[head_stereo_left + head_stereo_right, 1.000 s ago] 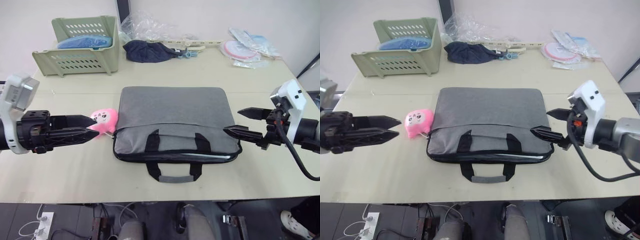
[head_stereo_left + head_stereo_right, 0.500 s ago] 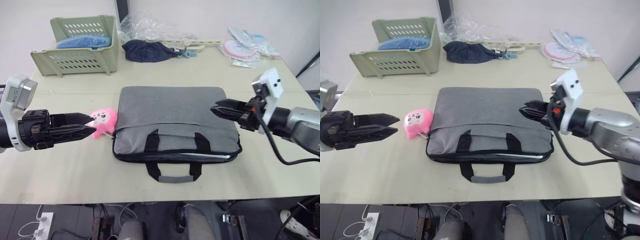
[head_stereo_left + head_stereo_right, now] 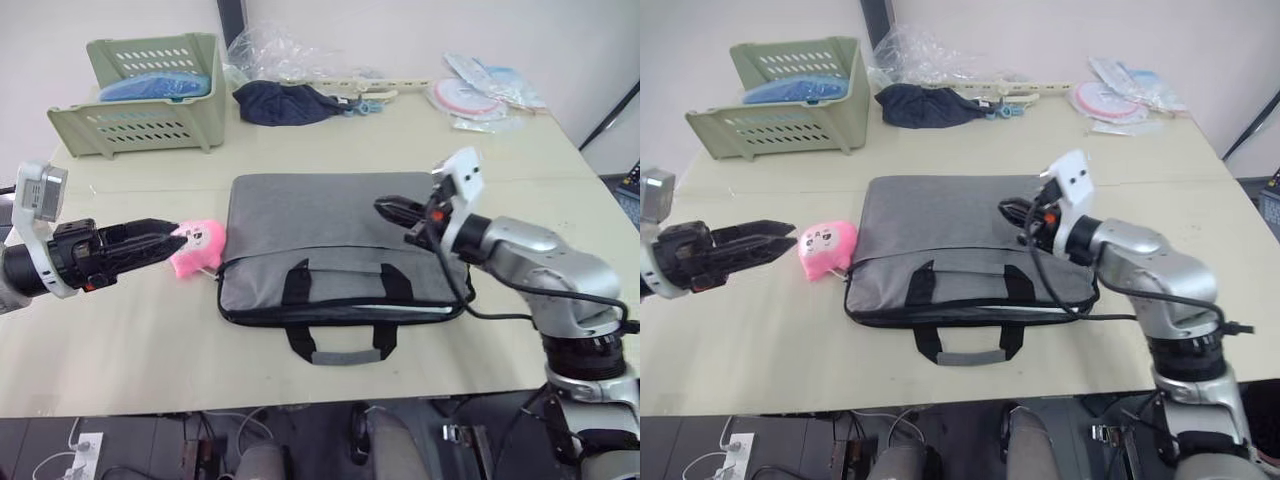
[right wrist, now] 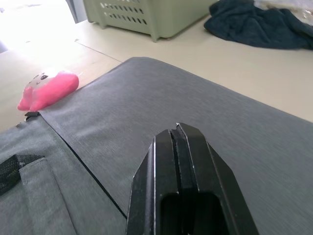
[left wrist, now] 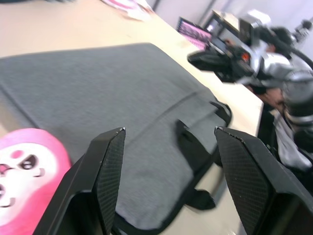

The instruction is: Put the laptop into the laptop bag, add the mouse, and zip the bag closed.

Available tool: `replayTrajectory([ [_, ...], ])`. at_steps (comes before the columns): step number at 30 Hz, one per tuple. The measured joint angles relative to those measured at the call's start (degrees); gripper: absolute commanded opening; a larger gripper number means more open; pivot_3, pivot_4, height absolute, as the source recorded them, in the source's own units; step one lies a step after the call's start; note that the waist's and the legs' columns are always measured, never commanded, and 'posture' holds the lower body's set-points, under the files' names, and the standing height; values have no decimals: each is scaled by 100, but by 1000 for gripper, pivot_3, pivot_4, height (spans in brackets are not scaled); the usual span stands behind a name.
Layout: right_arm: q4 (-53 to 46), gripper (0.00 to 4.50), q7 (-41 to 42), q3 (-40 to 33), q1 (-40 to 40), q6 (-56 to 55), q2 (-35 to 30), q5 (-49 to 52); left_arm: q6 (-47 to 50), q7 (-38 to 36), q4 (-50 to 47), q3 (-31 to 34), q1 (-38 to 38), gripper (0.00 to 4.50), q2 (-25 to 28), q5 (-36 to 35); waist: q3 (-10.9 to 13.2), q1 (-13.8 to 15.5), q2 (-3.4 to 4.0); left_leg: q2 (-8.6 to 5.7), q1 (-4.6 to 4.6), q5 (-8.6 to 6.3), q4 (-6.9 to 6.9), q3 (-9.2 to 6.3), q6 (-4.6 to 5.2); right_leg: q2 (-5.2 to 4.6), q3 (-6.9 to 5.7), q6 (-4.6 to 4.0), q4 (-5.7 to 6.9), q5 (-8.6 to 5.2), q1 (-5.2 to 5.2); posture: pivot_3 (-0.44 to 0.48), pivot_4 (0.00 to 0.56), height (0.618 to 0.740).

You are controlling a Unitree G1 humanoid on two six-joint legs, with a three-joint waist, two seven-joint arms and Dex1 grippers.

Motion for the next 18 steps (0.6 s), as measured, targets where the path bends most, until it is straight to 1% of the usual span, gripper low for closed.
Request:
replayTrajectory([
  [3,239,31,152,320,-1,-301,352,-254,-11,66,-17,5,-3,3110,-23,1,0,-22,0,0,1,0,3,-1,1,0,-4,0,2,0,0,0,150,740],
  [9,1087,31,489,563,-7,-961,741,-784,5,166,-128,89,74,3110,-41,-39,0,-107,1,0,2,1,5,-6,1,0,-6,0,5,0,1,0,150,740],
  [18,1592,31,757,569,-79,-1481,1178,-1112,193,251,-323,296,371,3110,-58,-154,0,-210,1,1,4,1,9,-12,0,-1,-5,0,11,0,2,0,150,740],
])
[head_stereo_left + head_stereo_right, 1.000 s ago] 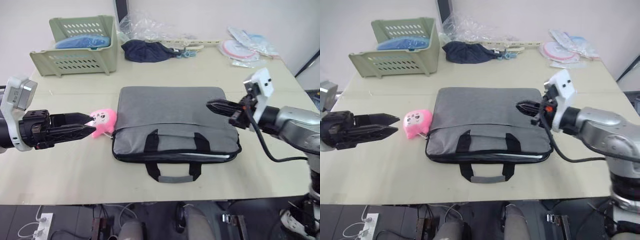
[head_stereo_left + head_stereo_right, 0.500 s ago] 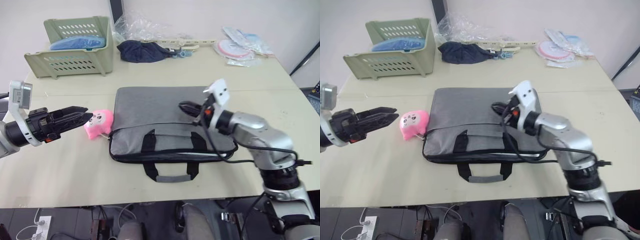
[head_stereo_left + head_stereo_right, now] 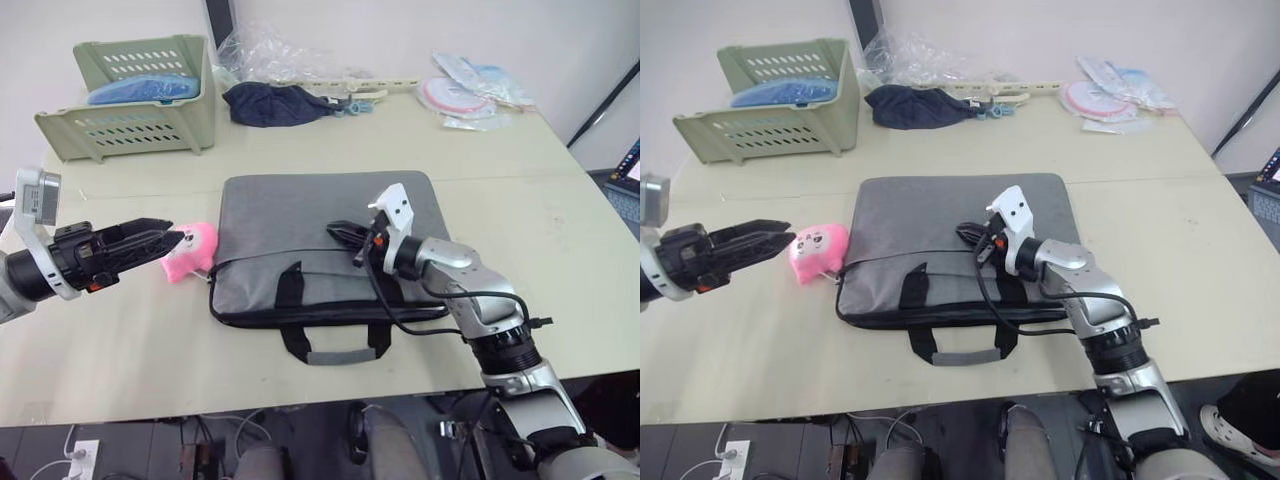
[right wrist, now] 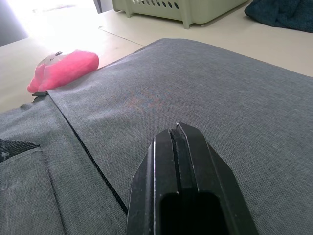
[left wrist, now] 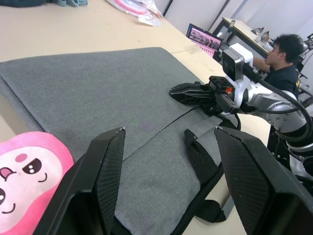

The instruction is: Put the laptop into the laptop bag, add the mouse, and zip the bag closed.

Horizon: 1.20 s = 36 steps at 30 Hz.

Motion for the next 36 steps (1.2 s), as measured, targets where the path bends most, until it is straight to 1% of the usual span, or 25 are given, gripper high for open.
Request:
replayTrajectory([
  [4,93,31,125,-1,174,-270,64,-58,48,28,-100,75,192,3110,-20,-38,-1,-29,0,0,5,0,-1,-2,0,0,0,0,2,0,4,0,150,740],
  [10,155,31,380,10,305,-353,2,-118,44,47,-189,90,306,3110,-93,-31,-9,-21,-10,0,8,0,2,-11,0,0,0,-1,1,-1,19,0,150,740],
  [15,304,31,533,0,288,-389,7,-118,3,86,-189,88,411,3110,-222,-1,-18,-23,-14,1,8,0,1,-11,0,0,1,-2,2,-2,22,0,150,740],
  [19,447,31,573,-38,250,-390,62,-118,-5,153,-189,89,430,3110,-269,8,-37,-21,-32,2,6,0,1,-11,-1,0,3,-3,2,-2,31,0,150,740],
  [26,714,31,683,-129,157,-389,156,-104,-96,376,-164,92,428,3110,-369,102,-57,-20,-32,2,8,-1,5,-8,-1,-1,8,-4,6,-2,37,0,150,740],
  [28,757,31,701,-148,144,-387,164,-104,-175,550,37,92,375,3110,-467,183,-64,-13,-36,2,9,-1,7,-8,-1,0,8,-4,9,-3,38,0,150,740],
  [32,751,31,710,-182,152,-354,162,-105,-505,1027,598,120,98,3110,-682,577,-71,4,-40,2,10,-1,10,-8,-1,-1,8,-4,10,-2,41,0,150,740],
  [36,697,31,710,-215,151,-248,162,-104,-769,1167,1007,98,-94,3110,-901,786,-73,6,-43,2,10,-1,9,-8,-1,0,6,-4,10,-2,41,0,150,740],
])
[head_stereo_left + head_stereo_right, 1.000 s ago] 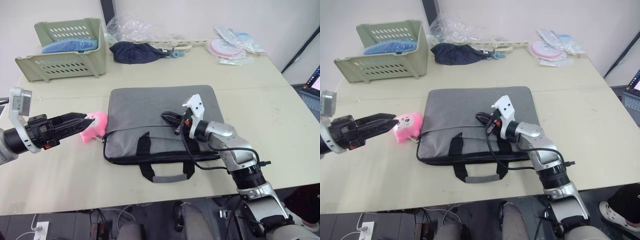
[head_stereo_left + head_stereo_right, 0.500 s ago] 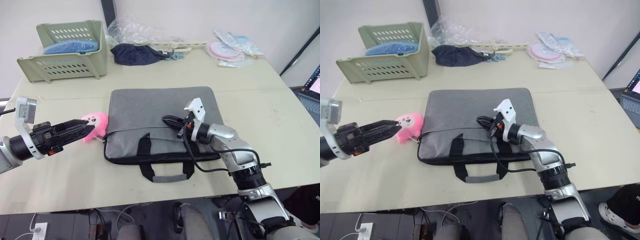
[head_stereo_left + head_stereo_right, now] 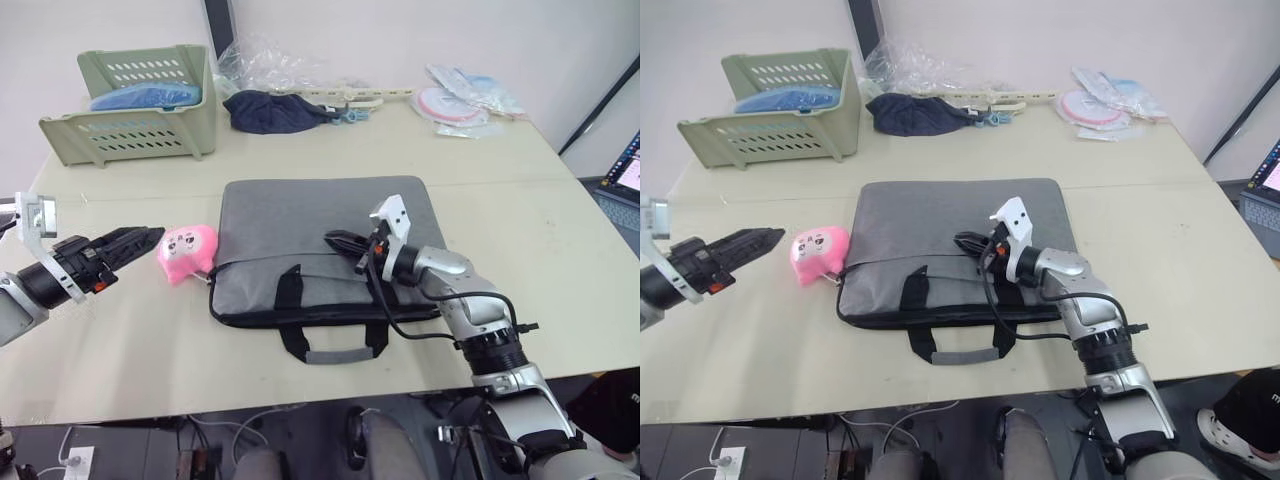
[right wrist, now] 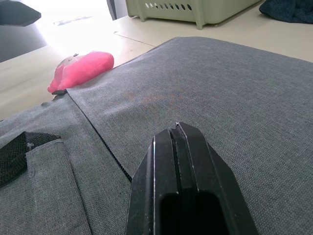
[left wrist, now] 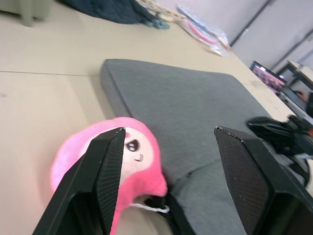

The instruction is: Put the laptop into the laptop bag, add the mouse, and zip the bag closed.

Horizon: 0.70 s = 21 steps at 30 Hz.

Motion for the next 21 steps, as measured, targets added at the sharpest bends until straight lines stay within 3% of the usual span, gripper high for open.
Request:
replayTrajectory([
  [7,-68,31,-8,-25,9,95,1,0,-362,-16,858,-192,-183,3110,-306,438,-1,1,-2,0,1,0,0,0,0,1,-4,0,0,0,0,0,150,740],
  [15,-117,31,-42,-47,29,124,0,-1,-1062,-211,2336,-423,-899,3110,-426,1066,-8,8,-13,-1,2,0,0,-1,0,0,-8,0,-2,0,0,0,150,740],
  [21,-128,31,-55,-49,38,127,1,0,-1158,-462,2637,-678,-1063,3110,-551,1257,-9,4,-15,0,2,0,0,-1,1,0,-9,1,-1,0,0,0,150,740],
])
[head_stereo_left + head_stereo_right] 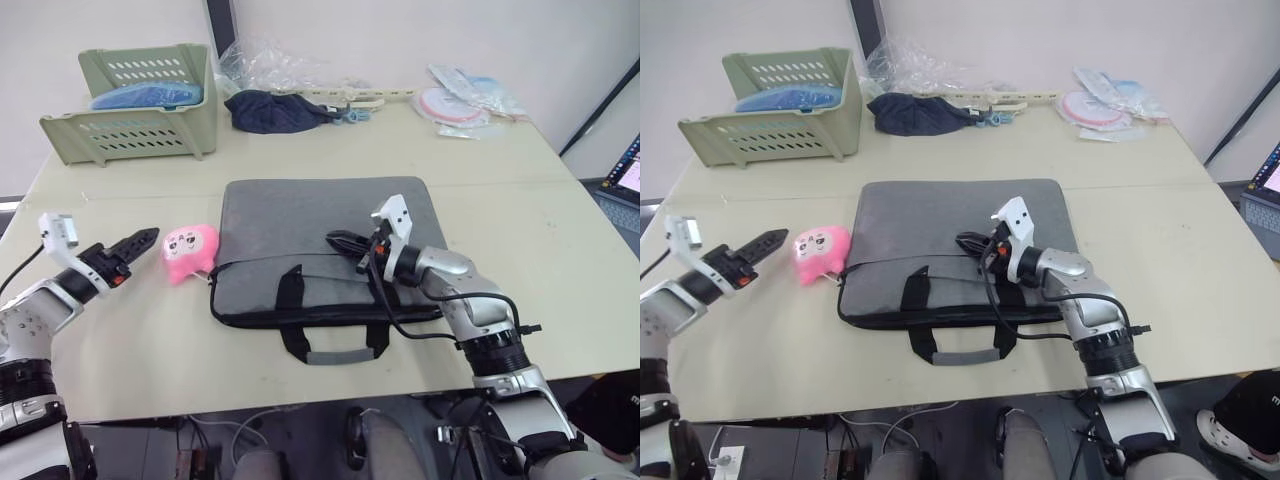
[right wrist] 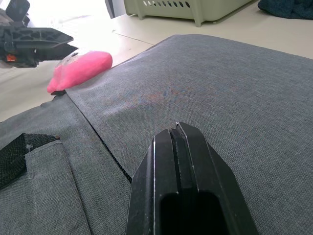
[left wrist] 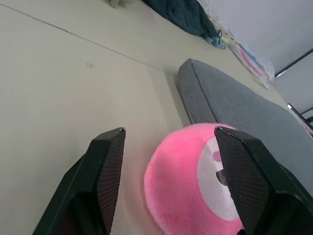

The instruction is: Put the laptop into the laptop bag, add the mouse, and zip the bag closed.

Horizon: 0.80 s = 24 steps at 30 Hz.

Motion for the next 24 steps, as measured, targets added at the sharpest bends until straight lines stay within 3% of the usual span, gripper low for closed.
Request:
replayTrajectory([
  [14,-177,31,-99,-113,152,121,-1,1,-93,-508,636,-311,-298,3110,-238,309,-9,70,-14,0,-1,0,2,-2,1,-1,-1,0,-1,0,3,0,150,740],
  [24,-237,31,-118,-162,217,144,-4,-1,812,-1052,-77,-420,-24,3110,-327,3,-11,111,-15,0,-1,0,2,-3,1,-1,0,0,-4,0,8,0,150,740],
])
